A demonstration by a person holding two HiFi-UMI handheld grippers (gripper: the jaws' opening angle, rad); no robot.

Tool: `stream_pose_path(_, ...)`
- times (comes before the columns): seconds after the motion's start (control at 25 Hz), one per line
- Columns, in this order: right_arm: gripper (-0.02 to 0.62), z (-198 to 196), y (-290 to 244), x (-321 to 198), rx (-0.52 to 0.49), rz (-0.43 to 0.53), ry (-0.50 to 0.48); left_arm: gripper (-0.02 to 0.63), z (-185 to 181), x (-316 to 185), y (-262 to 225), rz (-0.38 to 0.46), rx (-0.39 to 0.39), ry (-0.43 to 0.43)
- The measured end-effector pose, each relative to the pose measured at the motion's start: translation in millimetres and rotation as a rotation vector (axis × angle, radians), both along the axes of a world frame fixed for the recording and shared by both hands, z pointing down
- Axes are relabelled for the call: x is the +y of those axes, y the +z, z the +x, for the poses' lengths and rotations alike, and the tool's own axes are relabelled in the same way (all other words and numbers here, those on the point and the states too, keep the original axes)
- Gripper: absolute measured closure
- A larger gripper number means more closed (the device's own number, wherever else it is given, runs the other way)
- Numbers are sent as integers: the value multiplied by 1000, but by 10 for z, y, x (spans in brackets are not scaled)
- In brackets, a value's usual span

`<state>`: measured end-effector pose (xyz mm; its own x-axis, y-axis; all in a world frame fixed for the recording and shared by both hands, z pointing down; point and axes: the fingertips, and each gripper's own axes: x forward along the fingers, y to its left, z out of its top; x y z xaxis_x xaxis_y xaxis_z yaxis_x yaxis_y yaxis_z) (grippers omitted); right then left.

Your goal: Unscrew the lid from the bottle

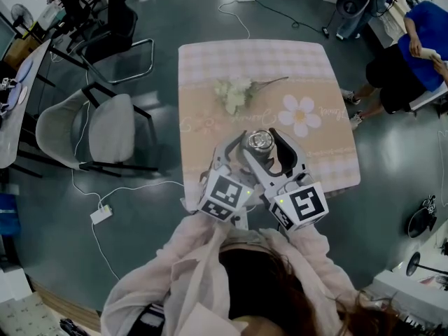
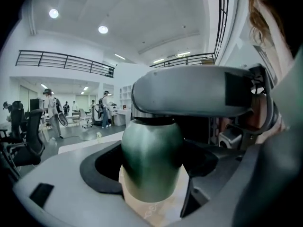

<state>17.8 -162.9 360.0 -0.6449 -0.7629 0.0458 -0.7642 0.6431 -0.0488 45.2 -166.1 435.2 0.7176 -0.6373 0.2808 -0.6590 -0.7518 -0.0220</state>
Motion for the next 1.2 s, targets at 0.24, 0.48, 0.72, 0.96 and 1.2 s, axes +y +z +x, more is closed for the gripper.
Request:
stream_pose_path(0.24,324,1,24,-12,-2,-16,1,227,-18,15,-1,-1,1,14)
stream_pose_path(0.48,324,-11,16,1,1,-20,-12,227,-20,37,-21,-4,4,40)
stream_pose_path(0.72,324,-4,22,47,-5,-21,-52,227,7,95,-10,-21,23,99)
stream_pose_path(0.96,325,-9,21,123,3,-22,-91,227,19,183,-12,-14,17,203)
stream_pose_path(1.2,324,19,19,158,15,-14,-128,227,89,242,-14,-31,46,312)
